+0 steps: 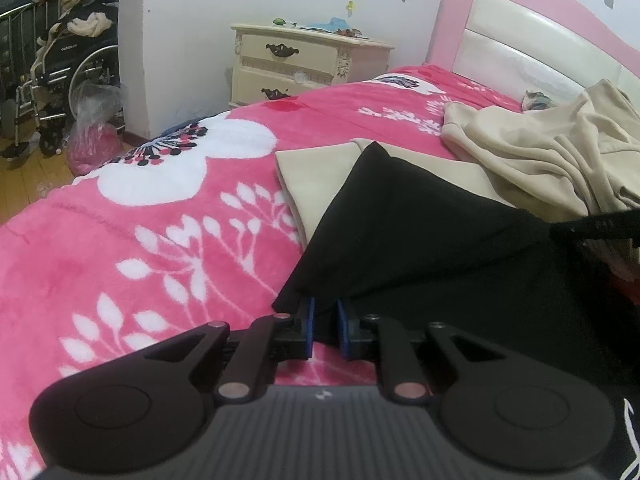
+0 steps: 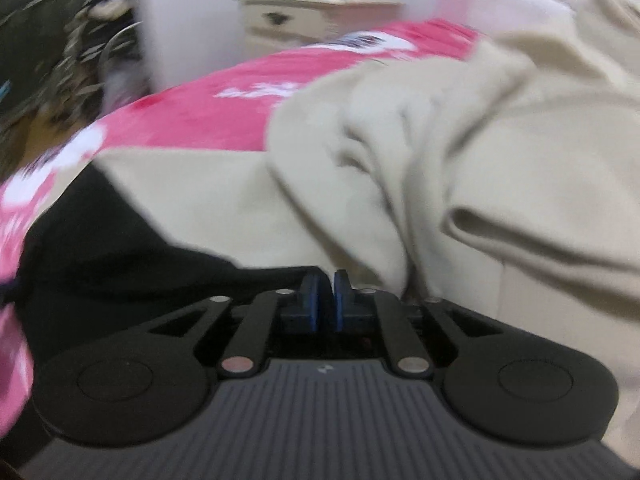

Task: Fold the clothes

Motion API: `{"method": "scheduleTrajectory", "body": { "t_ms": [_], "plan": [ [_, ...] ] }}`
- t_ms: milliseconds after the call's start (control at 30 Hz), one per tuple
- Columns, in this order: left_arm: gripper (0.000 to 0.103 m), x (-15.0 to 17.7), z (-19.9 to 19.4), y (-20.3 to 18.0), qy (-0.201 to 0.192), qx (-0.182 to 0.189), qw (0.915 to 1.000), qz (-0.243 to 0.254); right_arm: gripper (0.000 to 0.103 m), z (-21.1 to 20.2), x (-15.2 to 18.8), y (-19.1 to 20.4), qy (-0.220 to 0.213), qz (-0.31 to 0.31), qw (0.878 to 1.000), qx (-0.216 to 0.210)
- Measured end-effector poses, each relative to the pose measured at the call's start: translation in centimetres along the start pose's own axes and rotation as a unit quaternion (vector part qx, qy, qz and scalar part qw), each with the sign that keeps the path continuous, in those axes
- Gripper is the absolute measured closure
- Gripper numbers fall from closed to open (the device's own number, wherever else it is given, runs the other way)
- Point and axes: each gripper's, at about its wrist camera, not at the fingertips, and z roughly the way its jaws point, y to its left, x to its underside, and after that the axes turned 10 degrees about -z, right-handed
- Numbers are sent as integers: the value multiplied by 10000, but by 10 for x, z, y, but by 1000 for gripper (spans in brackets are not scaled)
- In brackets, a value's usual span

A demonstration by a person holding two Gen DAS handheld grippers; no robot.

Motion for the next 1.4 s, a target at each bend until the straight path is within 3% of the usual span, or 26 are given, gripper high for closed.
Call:
{"method": "scheduleTrajectory", "body": {
  "t_ms": [200,367,500,700,867,1000,1067,1133,1267,1333,1400],
  "plan": [
    [89,-3,2,6,33,92,9997,-206,88,-5,3,-19,-236,920,9955,23],
    [85,-13,-11,25,-68,359,9944,-993,86,-45,8,-19,-813,1018,9915,-11],
    [79,-21,-48,26,-191,455,9930,-1076,86,-94,7,-12,-1271,860,9879,-223],
    [68,-17,-118,34,712,1637,9792,-960,86,-198,9,-26,-1945,1447,9665,-842],
    [66,15,-166,46,1659,2011,9630,-680,86,-321,31,-39,-2606,1480,9493,-950],
    [60,57,-203,51,2098,1923,9584,-225,85,-417,65,-49,-2979,1618,9378,-756],
    [59,82,-213,53,2288,1666,9591,90,84,-457,90,-50,-2976,1678,9368,-758],
    [59,111,-220,49,2223,1221,9653,623,79,-480,116,-48,-2804,1810,9391,-815],
    [59,158,-220,38,1739,343,9709,1611,78,-475,180,-27,-2048,2327,9462,-923],
    [61,170,-215,42,1796,261,9701,1614,77,-463,219,-14,-1750,2718,9413,-969],
    [76,176,-214,48,1852,189,9719,1443,77,-450,255,-2,-1492,3247,9280,-1051]
  ]
}}
